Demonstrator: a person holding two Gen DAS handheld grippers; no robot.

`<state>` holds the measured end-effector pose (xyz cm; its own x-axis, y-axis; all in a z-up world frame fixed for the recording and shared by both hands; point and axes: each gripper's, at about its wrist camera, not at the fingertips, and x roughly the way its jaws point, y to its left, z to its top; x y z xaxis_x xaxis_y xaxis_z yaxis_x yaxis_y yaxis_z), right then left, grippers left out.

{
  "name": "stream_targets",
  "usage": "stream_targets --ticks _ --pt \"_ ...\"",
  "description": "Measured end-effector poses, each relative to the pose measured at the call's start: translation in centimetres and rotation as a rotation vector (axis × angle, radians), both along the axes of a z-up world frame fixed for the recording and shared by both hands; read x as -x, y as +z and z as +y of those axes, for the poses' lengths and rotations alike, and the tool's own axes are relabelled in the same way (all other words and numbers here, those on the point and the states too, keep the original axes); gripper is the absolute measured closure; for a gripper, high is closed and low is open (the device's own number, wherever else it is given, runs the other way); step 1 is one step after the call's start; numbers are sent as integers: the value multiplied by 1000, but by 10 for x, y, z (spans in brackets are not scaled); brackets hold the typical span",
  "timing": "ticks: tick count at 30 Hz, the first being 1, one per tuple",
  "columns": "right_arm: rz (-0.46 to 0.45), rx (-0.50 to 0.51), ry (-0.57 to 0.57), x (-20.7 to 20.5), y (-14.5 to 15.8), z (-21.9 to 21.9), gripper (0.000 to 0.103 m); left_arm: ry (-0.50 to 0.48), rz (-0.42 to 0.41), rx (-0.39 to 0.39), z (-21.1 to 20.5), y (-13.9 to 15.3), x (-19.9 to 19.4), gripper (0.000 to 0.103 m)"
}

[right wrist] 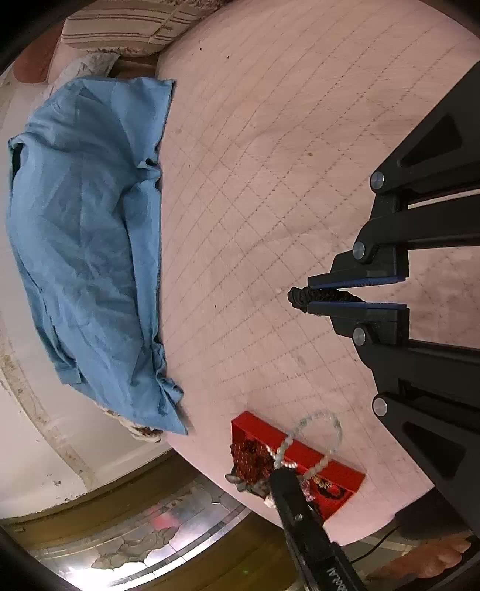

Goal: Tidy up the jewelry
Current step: 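Carry the green bead bracelet with left tool while right tool carries black bracelet to tray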

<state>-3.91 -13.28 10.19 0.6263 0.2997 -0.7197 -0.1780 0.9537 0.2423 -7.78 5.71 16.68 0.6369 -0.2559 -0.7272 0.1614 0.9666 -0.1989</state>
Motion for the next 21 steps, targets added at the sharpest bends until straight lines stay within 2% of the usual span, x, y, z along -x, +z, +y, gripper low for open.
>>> stream_targets --ticks 6,14,21 --pt "-45 33 18 27 12 15 96 35 -56 -14 10 15 31 98" --pt "-75 72 45 52 21 34 95 78 -93 -57 20 26 57 98" --pt "-108 84 47 68 29 37 95 118 -145 -158 17 29 72 98"
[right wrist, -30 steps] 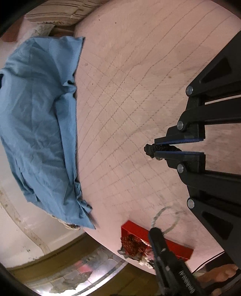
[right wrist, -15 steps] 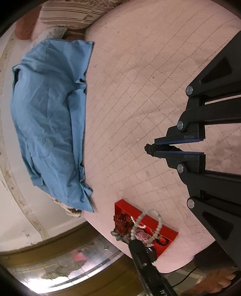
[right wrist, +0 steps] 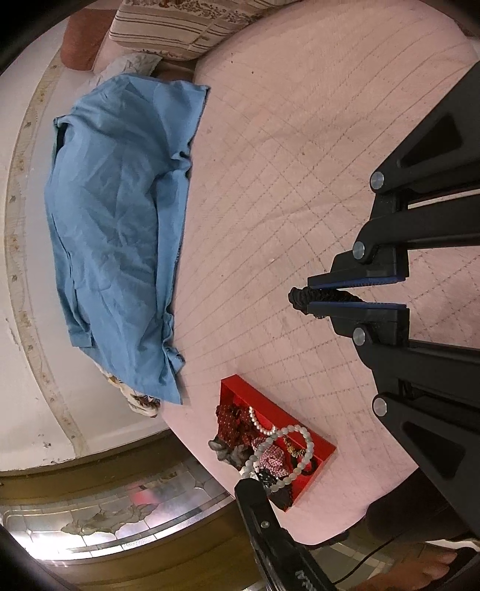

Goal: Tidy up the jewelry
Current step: 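Carry the green bead bracelet with left tool while right tool carries black bracelet to tray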

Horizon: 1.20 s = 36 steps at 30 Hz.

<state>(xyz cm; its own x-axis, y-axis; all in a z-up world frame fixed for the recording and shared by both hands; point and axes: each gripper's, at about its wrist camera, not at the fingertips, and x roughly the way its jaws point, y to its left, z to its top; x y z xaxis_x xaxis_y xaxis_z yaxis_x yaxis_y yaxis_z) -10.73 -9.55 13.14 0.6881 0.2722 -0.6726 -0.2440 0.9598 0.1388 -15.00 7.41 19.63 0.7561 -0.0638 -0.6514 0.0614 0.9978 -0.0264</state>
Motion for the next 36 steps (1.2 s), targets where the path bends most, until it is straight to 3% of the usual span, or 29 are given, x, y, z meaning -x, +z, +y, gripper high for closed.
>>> stream_targets --ticks 9,36 --pt "-20 1 14 12 8 4 95 20 -11 -83 0 -4 5 98" --pt "11 43 141 8 14 66 95 173 83 -28 77 -32 -4 98"
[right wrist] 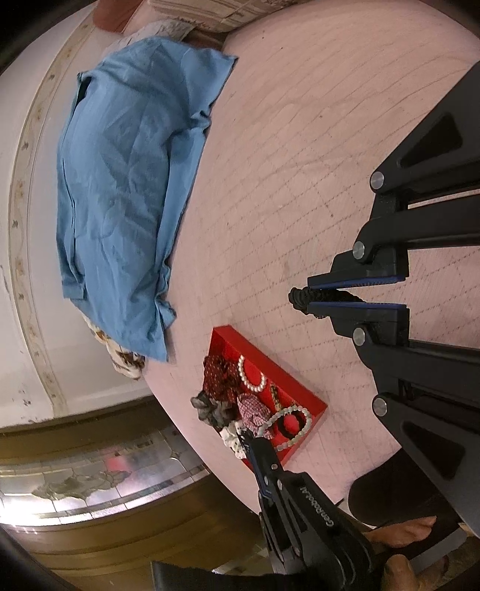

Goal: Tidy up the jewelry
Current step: 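Carry the green bead bracelet with left tool while right tool carries black bracelet to tray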

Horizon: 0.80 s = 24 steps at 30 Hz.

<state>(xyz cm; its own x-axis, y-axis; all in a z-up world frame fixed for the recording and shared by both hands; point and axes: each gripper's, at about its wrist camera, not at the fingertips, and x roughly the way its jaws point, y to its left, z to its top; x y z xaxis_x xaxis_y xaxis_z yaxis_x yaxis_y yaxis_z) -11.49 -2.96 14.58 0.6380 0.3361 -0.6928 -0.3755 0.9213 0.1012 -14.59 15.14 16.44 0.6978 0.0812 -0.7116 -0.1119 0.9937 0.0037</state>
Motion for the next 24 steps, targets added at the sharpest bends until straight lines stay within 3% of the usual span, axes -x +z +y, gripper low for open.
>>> stream_targets --ticks 24 --pt "53 22 148 -28 -6 83 95 145 46 66 77 -28 -7 98"
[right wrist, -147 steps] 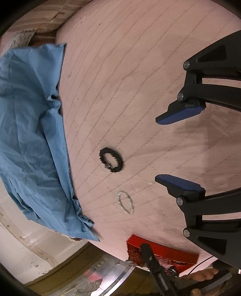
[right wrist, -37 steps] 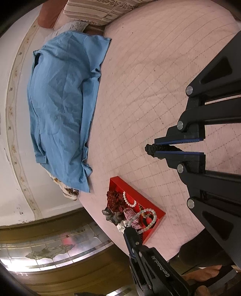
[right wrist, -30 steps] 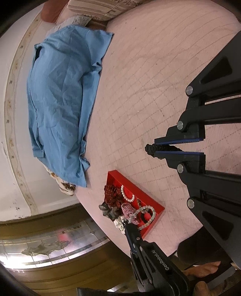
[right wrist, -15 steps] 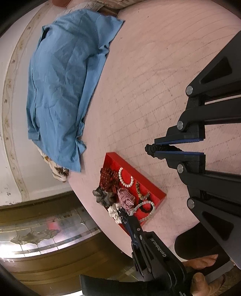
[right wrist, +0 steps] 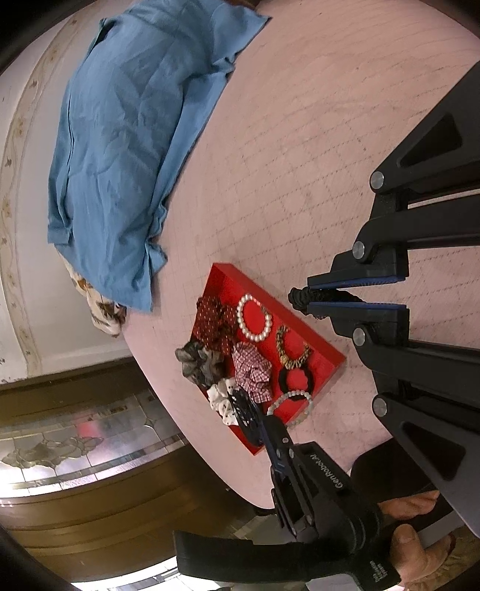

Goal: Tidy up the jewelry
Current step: 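Carry the green bead bracelet with left tool while right tool carries black bracelet to tray, then lower left tool into the tray and open it while right tool releases black bracelet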

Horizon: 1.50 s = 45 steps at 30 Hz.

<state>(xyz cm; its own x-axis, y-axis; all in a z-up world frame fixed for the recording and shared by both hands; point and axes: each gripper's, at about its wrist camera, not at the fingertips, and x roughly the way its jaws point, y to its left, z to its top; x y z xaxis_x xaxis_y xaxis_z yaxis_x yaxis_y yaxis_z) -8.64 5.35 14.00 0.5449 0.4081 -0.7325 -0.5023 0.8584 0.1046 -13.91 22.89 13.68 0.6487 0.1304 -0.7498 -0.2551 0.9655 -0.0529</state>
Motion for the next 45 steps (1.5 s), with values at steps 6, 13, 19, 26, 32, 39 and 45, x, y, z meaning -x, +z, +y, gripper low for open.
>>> stream_targets --ticks 6,13,19,26,32,39,45 --pt "9 14 28 -5 -5 19 95 22 3 31 17 -6 -1 98" --pt "26 20 57 -14 -12 37 95 38 -15 140 47 -3 -9 98" --pt "12 11 78 -22 -7 51 95 59 -58 254 79 11 -20 98" --pt "42 -37 96 -41 -3 69 95 68 -98 263 97 25 -27 98" --pt "70 -47 122 -51 -14 89 95 68 -54 258 103 4 -36 98" --pt "137 -44 133 -66 -38 108 95 96 39 268 120 -35 -46 98" --pt "182 -18 112 -83 -62 116 95 103 44 278 129 -47 -48 98"
